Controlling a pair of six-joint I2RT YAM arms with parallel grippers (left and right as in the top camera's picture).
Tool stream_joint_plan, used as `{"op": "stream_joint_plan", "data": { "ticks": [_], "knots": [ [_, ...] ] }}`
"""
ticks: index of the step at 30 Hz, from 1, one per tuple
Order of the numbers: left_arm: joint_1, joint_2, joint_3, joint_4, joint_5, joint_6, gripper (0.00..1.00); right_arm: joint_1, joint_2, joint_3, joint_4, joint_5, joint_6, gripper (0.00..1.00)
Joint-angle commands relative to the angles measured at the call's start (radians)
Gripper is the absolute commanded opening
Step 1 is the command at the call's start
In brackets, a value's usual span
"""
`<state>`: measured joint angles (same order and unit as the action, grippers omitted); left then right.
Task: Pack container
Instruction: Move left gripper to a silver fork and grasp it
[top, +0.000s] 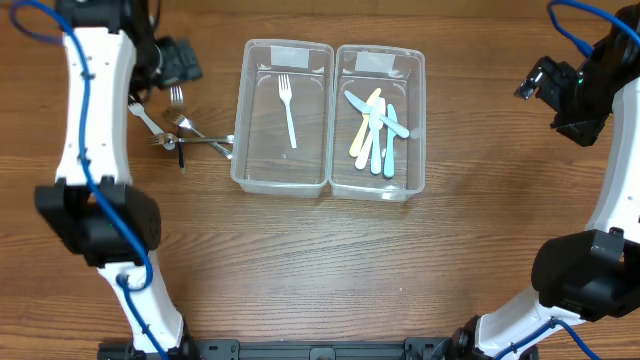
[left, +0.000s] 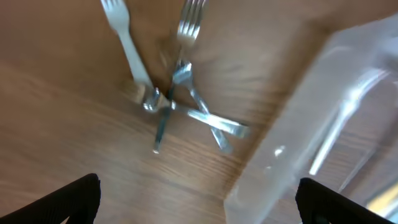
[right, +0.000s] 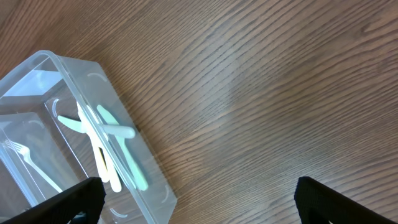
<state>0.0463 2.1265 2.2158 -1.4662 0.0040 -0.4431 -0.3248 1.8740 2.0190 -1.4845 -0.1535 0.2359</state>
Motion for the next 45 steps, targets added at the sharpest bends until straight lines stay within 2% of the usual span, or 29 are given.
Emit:
{"op": "stream_joint_plan", "data": {
  "ticks": [1,6,9,14,19,27,37,41,45],
  "knots": [
    [0.0,0.092,-0.095,0.029,0.068,-0.27,1.0,0.006,-0.009,0.002,0.002,-0.006,0.008,1.0],
    [-0.001,0.168,-0.137,0.093,0.101,-0.42,1.0,0.006,-0.009,0.002,-0.007,-0.006,0.008,1.0],
    [-0.001,0.216,-0.138,0.141,0.102,-0.444,0.98,0.006,-0.009,0.002,-0.016,-0.006,0.008,1.0],
    [-0.001,0.252,-0.138,0.23,0.145,-0.414,0.69,0.006,-0.009,0.002,-0.025,-0.006,0.008,1.0],
    [-0.002,0.285,-0.138,0.241,0.101,-0.421,0.64,0.006,-0.009,0.002,-0.025,-0.006,0.008,1.0],
    [-0.001,0.327,-0.139,0.239,0.088,-0.425,0.66,0.006,-0.009,0.002,-0.029,-0.006,0.008,1.0],
    [-0.001,0.327,-0.139,0.244,-0.015,-0.425,0.68,0.006,-0.009,0.002,-0.036,-0.006,0.008,1.0],
    [-0.001,0.335,-0.139,0.246,-0.015,-0.425,0.63,0.006,-0.009,0.002,-0.037,-0.006,0.008,1.0],
    [-0.001,0.348,-0.139,0.249,-0.019,-0.425,0.49,0.006,-0.009,0.002,-0.039,-0.006,0.008,1.0]
  ]
}}
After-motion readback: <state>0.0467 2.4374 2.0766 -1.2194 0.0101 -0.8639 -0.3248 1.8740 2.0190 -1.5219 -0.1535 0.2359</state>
